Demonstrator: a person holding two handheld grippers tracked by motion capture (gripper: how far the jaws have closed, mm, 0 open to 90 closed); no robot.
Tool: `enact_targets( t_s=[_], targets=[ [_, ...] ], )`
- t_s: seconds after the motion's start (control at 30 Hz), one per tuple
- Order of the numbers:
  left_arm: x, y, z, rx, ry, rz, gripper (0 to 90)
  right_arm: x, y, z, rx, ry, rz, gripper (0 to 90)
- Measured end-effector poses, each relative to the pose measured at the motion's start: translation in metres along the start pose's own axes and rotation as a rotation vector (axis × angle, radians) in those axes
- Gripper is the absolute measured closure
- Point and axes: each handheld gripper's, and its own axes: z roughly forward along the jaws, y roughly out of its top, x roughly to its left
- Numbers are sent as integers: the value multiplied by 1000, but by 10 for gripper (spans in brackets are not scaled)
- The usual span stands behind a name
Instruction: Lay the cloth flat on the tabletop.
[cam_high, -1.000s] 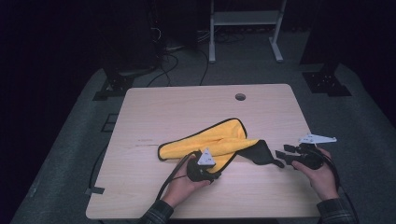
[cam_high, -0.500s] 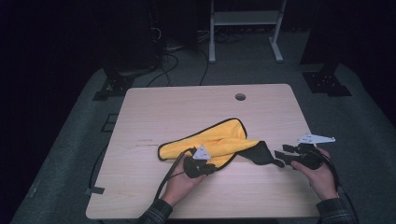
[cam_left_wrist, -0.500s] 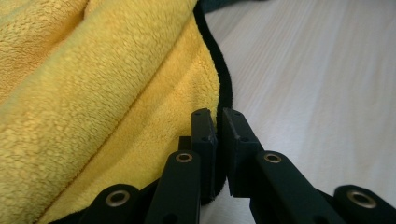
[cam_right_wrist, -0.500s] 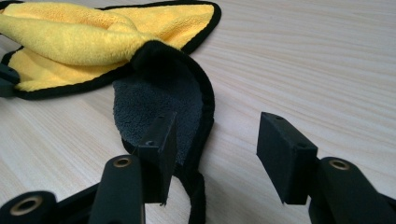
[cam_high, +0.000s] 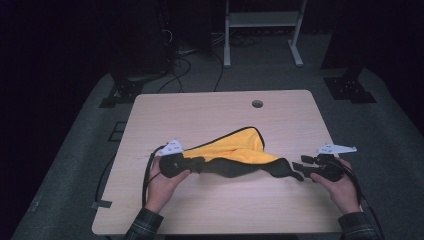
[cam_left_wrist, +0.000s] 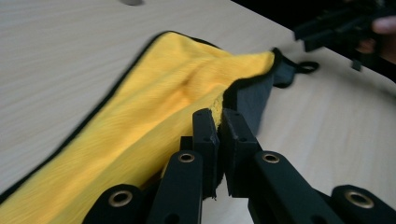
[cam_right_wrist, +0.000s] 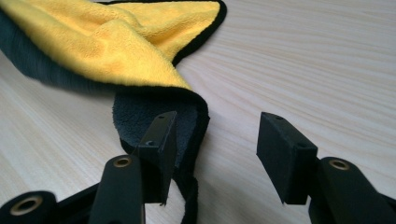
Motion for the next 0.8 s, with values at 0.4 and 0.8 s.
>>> enact_targets(
  t_s=[0.4,0.8],
  targets=[
    [47,-25,-14,30,124,-119,845,15,2,5,-11,91,-48,456],
    [48,-24,-15,26,119,-123,845,27,1,14,47,185,-99,682]
  ],
)
